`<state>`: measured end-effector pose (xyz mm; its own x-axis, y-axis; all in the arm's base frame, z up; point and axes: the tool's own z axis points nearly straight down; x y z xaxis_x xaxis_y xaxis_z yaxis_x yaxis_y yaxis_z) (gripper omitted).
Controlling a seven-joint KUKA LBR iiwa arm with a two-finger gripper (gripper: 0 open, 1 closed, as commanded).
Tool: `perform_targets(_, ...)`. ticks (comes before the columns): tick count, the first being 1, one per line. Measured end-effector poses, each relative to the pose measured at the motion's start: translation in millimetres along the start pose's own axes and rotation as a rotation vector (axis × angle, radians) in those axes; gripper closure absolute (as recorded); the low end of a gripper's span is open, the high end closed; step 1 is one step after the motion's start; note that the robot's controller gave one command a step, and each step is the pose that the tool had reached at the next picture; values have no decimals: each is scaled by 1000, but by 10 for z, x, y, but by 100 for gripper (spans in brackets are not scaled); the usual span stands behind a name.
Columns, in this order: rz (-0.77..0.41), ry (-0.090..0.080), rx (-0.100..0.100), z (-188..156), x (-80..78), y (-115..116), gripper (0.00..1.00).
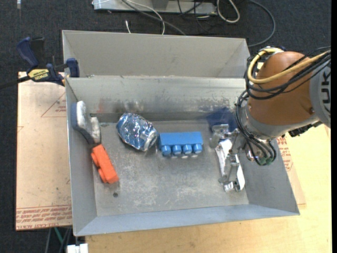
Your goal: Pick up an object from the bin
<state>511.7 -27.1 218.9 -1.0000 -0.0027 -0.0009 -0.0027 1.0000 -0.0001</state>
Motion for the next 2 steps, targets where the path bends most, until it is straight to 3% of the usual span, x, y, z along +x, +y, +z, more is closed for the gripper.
perform_targets(1,0,0,0,0,0,1,0)
perform_targets(2,-7,-6,1,323,-977,-163,0)
